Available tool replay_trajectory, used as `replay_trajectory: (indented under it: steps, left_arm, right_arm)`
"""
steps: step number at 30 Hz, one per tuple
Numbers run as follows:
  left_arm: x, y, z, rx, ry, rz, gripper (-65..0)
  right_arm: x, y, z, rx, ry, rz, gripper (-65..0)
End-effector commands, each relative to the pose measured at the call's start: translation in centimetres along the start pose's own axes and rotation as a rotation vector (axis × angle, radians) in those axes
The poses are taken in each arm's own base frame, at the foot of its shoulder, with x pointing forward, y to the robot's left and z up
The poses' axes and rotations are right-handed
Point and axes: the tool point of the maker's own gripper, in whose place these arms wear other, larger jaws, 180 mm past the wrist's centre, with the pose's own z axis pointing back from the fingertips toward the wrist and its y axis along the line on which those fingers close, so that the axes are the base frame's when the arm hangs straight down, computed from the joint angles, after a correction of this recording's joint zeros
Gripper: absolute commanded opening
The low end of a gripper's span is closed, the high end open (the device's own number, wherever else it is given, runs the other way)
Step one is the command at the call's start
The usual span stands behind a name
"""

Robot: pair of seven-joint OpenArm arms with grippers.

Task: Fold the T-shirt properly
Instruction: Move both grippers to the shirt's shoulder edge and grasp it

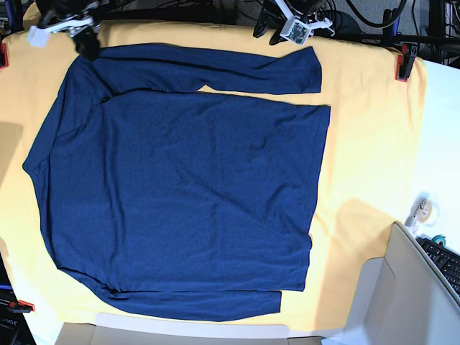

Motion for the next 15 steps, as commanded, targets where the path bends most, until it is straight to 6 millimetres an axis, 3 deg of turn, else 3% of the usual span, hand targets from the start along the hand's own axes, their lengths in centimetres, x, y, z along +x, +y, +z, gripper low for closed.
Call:
replay_trajectory:
  steps: [1, 4, 6, 10, 15]
  left_arm:
    - [1.8, 0.2, -0.1, 0.014, -0.063, 0.019, -44.2]
    - [2.9, 0.7, -0.6, 0.020, -0.089, 0.003, -43.9]
    - [3.5, 1.6, -0.8, 0.042, -0.107, -0.007, -41.7]
    - [4.2, 4.0, -0.6, 0.105, -0.126, -0.017, -37.1]
    - [5.2, 6.2, -0.4, 0.164, -0.150, -0.031, -36.8]
  right_arm:
    - [1.3, 0.1, 0.6, 0.007, -0.031, 0.004, -52.1]
    - [2.9, -1.5, 1.3, -0.041, -0.055, -0.019, -47.9]
    - [2.9, -2.6, 1.4, -0.074, -0.049, -0.052, -46.6]
    - [1.1, -4.8, 1.0, -0.121, -0.008, -0.162, -46.4]
    - [0.3, -5.9, -0.2, -0.123, -0.004, -0.249, -46.4]
